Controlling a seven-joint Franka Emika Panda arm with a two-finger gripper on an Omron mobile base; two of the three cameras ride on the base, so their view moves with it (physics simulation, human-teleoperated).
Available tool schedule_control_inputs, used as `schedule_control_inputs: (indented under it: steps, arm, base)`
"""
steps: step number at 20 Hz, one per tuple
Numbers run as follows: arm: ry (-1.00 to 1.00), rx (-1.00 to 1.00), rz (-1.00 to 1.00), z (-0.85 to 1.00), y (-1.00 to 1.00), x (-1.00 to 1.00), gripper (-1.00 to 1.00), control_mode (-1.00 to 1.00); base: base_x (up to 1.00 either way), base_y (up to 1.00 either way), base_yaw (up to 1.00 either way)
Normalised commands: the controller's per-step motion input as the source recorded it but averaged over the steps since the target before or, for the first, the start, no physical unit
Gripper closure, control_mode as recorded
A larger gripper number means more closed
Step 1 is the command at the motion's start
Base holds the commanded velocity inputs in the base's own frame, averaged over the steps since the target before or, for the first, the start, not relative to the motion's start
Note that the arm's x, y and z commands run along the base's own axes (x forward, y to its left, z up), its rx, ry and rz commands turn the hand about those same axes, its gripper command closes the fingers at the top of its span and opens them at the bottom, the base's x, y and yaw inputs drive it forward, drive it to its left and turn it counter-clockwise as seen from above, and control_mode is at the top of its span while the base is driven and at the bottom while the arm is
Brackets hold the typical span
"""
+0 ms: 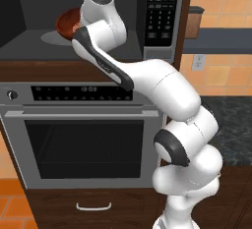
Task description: Open the microwave, place the bowl with waffle inside the microwave, then close the microwave door and turn it on.
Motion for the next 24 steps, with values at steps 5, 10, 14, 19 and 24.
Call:
schedule_control_inputs:
  steps: [5, 10, 14, 19, 24]
  arm:
    - [0.1, -0.01, 0.0, -0.2, 0.17, 0.23, -1.0, -1.0]
    - [-0.07, 0.0, 0.0, -0.11, 0.03, -0.04, -1.0, -1.0]
    - [-0.29, 0.0, 0.0, -0.03, 0.0, -0.55, -1.0, -1.0]
    - [-0.23, 0.0, 0.0, -0.25, 0.0, -0.75, -1.0, -1.0]
    - [-0.1, -0.17, 0.01, -0.36, -0.09, -0.48, -1.0, -1.0]
  base:
    - [0.0, 0.0, 0.0]
    - [0.0, 0.0, 0.0]
    - [0.0, 0.0, 0.0]
    - [0.0, 0.0, 0.0]
    - [0.0, 0.0, 0.0]
